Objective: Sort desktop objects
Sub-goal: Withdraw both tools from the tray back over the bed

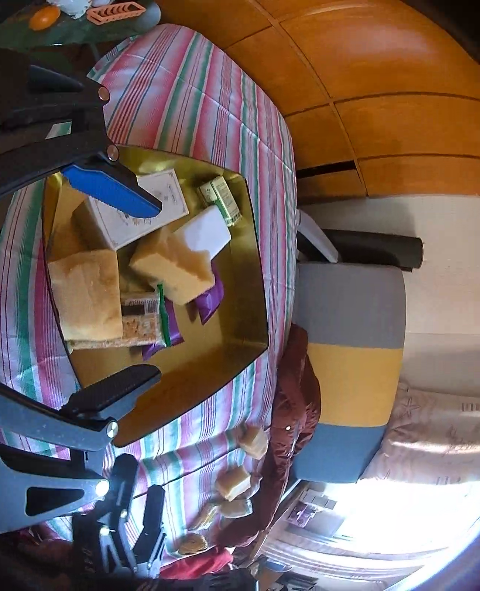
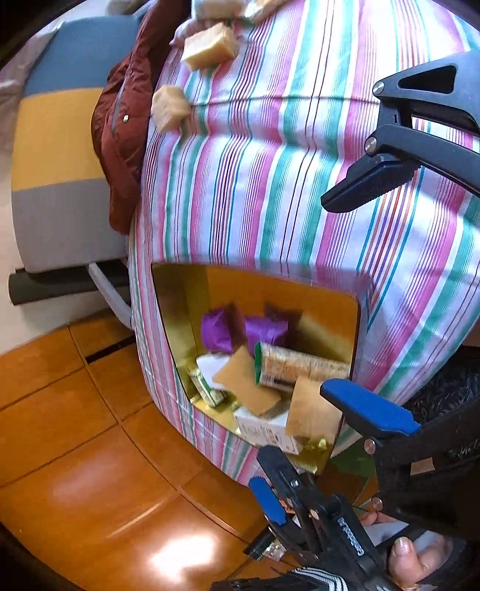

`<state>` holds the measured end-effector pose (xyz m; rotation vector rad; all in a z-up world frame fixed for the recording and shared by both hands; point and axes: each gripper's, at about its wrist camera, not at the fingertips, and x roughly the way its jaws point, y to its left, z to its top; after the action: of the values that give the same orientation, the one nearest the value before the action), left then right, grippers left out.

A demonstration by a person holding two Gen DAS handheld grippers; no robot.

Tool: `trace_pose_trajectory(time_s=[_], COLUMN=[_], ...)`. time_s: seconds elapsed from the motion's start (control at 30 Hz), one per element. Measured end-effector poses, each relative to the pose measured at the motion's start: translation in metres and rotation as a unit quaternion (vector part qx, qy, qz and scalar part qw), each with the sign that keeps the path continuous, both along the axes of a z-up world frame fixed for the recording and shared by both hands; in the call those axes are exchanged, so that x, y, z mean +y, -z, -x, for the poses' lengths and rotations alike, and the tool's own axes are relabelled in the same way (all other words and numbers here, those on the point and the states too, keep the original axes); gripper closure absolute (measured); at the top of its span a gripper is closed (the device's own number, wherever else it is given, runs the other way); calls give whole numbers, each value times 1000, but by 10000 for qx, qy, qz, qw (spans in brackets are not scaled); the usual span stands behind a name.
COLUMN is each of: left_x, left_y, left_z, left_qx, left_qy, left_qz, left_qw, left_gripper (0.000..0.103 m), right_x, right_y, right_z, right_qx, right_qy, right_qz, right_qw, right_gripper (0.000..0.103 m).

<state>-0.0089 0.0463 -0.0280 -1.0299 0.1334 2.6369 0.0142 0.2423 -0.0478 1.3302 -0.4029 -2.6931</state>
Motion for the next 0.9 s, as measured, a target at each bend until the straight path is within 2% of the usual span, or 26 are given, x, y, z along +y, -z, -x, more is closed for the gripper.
trace_pose_trajectory(time_s=[0.5, 0.9], left_x=[17, 45], left_y=[2, 1], left_z=[-1, -1], left_qx=[-86, -162], left_qy=[290, 674], left_qz=[-76, -52], left_qw=[9995, 9976], left_gripper=[20, 20], right_x=[74, 149], right_y=[12, 10], right_z=[-14, -30], right_qx=[-409, -654], right_qy=[816, 1565], right_qz=[-234, -424], right_qw=[9955, 9846], right_gripper=[9, 8])
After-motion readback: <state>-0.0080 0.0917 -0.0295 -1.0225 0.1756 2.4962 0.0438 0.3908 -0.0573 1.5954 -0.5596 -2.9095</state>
